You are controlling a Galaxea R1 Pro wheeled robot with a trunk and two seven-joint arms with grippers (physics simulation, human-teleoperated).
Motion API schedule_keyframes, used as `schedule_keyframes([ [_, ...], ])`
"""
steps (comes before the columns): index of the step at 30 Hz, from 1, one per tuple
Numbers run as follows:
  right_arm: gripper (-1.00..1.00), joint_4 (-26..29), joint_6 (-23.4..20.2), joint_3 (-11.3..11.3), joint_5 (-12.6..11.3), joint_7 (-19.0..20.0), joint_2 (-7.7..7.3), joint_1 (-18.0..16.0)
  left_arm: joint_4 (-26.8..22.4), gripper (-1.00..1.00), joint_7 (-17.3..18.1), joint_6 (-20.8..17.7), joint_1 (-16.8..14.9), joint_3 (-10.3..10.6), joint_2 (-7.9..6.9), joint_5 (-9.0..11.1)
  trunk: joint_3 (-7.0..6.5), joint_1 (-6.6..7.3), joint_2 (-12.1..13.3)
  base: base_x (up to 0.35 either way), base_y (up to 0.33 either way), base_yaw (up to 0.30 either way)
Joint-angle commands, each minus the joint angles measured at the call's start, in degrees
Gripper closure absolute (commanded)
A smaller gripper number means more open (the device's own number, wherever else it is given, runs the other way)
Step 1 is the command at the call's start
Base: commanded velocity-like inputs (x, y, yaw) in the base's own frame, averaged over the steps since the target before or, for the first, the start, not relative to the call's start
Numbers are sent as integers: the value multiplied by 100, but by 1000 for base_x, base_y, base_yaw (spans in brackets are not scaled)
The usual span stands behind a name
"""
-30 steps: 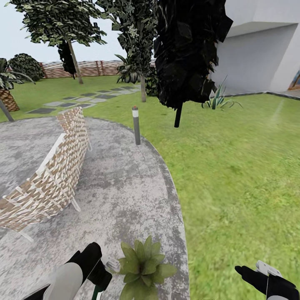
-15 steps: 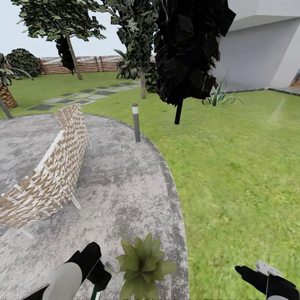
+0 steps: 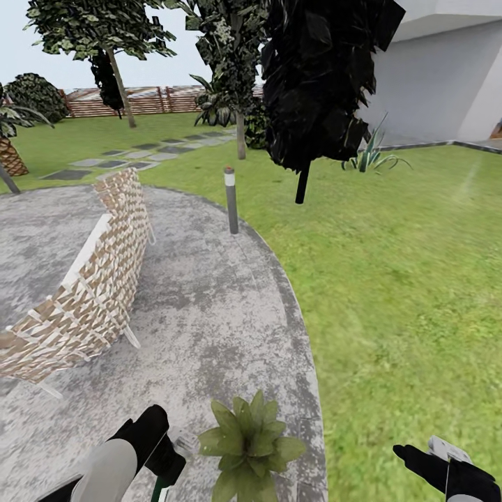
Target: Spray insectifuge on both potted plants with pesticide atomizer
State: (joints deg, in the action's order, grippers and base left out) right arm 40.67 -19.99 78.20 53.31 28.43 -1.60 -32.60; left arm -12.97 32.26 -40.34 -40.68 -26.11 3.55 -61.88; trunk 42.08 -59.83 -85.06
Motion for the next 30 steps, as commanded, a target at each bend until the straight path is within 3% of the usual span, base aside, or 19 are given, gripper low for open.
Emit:
schedule_keyframes([
  [1,-100,11,-5,28,48,49,3,-9,-17,100,43,-24,-1,-43,5,-61,6,0,-3,3,12,0],
  [6,-100,11,-5,28,48,49,3,-9,-41,100,-39,-26,-1,-43,-10,-61,6,0,-3,1,24,0],
  [10,-100,11,-5,28,48,49,2,-9,-39,100,-687,-26,-1,-48,-5,-51,15,0,-3,0,150,0],
  [12,-100,11,-5,28,48,49,2,-9,-37,100,-811,-26,-1,-51,-4,-46,25,0,-3,0,133,0],
  [30,-100,2,-5,28,48,49,2,-9,-4,100,-849,-18,-1,-52,22,44,147,0,-3,12,18,0],
])
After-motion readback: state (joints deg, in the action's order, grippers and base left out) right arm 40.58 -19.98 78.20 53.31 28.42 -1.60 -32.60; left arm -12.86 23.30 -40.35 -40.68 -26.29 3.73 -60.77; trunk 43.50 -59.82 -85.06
